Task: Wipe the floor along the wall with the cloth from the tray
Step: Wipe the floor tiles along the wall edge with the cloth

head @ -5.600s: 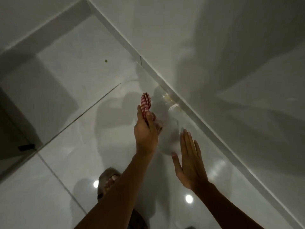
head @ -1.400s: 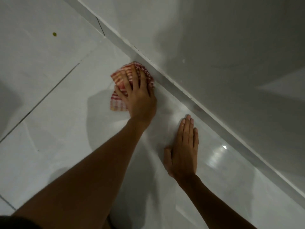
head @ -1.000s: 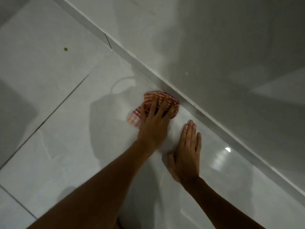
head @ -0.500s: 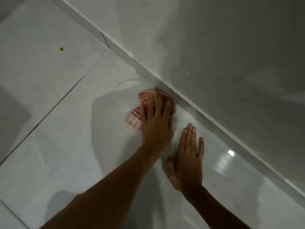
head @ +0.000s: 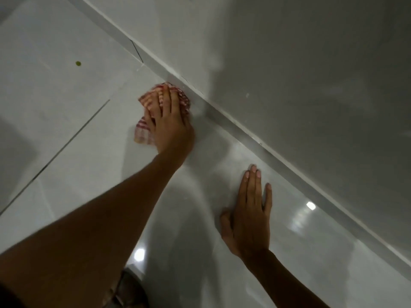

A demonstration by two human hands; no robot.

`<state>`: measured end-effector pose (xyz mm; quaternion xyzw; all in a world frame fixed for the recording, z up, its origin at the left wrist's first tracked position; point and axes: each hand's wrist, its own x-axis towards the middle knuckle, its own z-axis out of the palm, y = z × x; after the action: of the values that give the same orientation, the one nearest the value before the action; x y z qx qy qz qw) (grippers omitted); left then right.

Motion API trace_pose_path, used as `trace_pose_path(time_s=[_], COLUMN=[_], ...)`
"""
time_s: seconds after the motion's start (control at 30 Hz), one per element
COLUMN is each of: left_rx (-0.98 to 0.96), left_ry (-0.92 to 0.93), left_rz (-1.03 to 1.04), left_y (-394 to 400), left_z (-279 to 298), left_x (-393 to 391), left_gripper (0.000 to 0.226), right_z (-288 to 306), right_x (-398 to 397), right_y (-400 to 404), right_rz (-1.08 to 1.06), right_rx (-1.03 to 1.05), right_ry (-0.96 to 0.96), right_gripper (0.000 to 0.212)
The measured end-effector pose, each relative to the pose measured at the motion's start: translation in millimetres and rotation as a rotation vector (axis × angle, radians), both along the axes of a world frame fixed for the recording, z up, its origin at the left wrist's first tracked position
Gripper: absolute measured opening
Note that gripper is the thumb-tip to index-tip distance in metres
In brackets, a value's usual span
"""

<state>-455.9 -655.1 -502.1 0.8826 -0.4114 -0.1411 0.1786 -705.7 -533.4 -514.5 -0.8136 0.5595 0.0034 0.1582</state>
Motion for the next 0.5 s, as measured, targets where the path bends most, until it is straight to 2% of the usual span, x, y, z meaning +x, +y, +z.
trace_pose_path(time_s=[0.13,0.27,0.4,0.5], left_rx=[-0.034,-0.022,0.068,0.172], left_ry=[-0.016,-0.022,0.028,0.037], left_rz=[-0.23,-0.539,-0.732,-0.861], left_y=[37,71,81,92], left_z=[-1,0,13,47], left_x=[-33,-70,-78,-70], left_gripper=[0.061,0.064,0.069,0.069], right_z=[0,3,17,37], right_x=[1,5,11,-1], right_y=[1,4,23,47], right_rz=[0.004,-0.049,-0.12,-0.143], right_rx=[0.01,0.055,0.146,0.241], right_ry=[0.005,-0.097,-0.142,-0.176], right_gripper=[0.098,0.098,0.094,0.092])
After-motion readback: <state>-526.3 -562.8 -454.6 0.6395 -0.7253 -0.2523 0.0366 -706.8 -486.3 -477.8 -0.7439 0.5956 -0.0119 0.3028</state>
